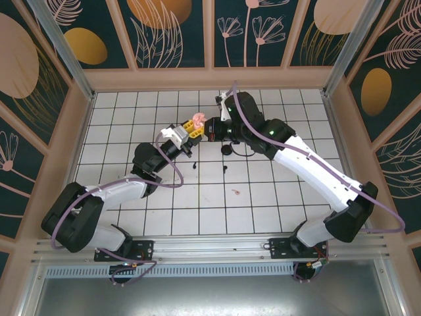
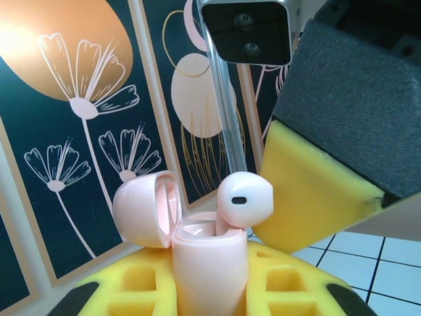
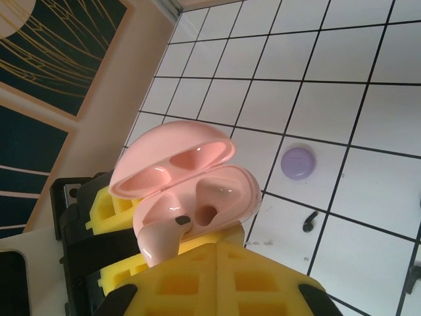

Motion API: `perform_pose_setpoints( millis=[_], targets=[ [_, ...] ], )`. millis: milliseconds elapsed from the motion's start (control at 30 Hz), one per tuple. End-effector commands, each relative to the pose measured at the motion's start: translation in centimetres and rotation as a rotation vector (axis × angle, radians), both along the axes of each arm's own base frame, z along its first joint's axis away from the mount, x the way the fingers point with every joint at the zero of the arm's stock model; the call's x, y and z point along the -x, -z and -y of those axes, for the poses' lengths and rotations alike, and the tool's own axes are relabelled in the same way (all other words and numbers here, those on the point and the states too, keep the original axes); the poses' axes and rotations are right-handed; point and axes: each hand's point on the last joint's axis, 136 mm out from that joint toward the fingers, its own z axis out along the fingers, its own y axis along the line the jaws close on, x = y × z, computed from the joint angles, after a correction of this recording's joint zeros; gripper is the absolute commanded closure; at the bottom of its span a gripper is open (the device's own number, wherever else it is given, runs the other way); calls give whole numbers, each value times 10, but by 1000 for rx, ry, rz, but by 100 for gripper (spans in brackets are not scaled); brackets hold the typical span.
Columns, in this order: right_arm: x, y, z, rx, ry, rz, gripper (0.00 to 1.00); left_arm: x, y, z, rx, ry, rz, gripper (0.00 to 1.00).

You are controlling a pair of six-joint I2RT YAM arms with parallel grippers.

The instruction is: Insert the wireless bluetooth earbuds into the charging case

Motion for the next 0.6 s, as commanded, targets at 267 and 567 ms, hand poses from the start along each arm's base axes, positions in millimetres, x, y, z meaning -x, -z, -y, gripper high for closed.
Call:
perform_pose_setpoints(
  millis=[267,567],
  targets=[
    [27,-36,-12,-87,-97,45,100,-1,11,10,-16,38,-44,100],
    [26,-43,-3,-80,-68,64,100,-2,10,9,-8,36,-45,100]
  ],
)
